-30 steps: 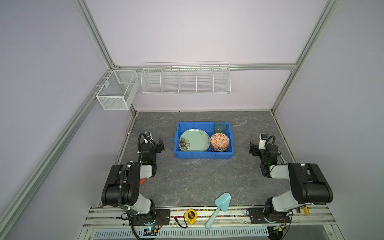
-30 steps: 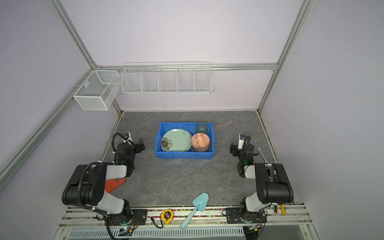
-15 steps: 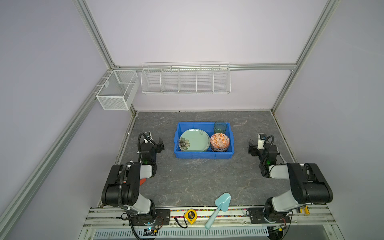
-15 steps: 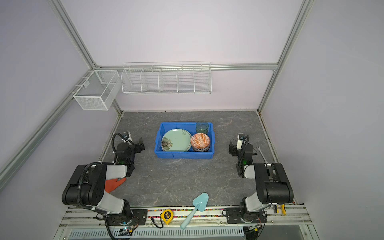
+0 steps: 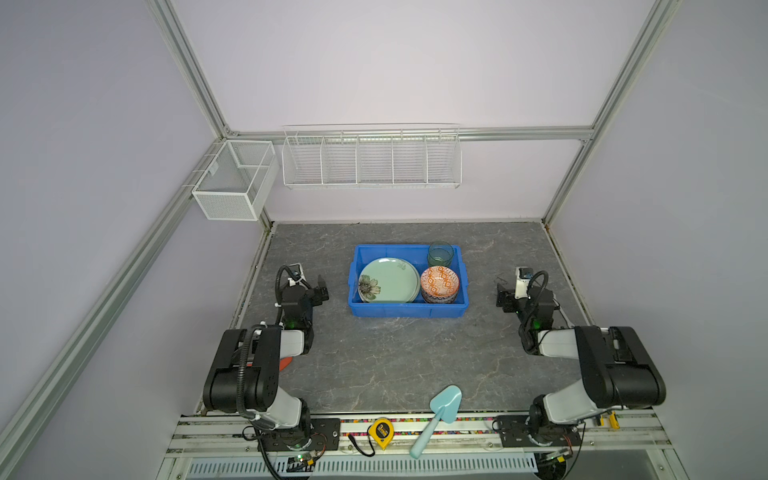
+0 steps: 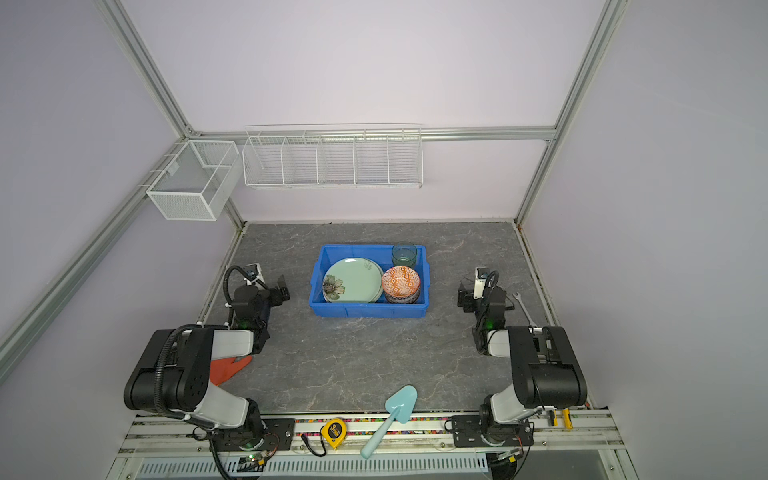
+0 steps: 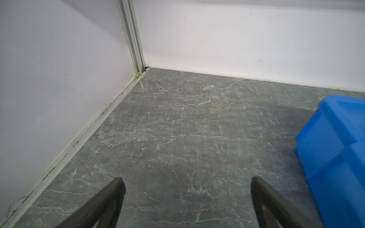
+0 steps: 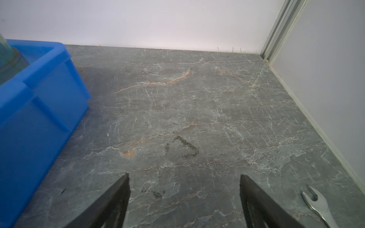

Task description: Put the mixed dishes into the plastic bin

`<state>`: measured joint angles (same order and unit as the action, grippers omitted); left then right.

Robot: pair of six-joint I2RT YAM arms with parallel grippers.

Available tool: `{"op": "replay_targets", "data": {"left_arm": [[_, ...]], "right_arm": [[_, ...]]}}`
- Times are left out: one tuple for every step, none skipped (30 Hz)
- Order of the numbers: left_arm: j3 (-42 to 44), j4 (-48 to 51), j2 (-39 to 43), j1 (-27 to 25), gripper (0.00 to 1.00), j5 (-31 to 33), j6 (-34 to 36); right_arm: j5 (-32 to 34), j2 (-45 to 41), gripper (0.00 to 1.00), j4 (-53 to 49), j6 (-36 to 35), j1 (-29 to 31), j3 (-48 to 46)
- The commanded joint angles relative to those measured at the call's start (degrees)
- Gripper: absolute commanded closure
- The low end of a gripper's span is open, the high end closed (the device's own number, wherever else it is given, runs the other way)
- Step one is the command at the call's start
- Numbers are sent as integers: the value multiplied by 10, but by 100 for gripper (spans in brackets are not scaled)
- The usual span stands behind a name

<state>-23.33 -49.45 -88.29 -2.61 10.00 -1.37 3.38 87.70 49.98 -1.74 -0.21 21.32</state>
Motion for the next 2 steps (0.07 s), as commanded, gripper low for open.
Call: {"op": "replay_targets", "data": {"left_arm": [[4,-13,-5,3,1,-6,9],[4,-13,-5,3,1,-6,9]], "right_arm": [[-7,1,12,-3,-5,-3,8],[-7,1,12,-3,-5,-3,8]]}}
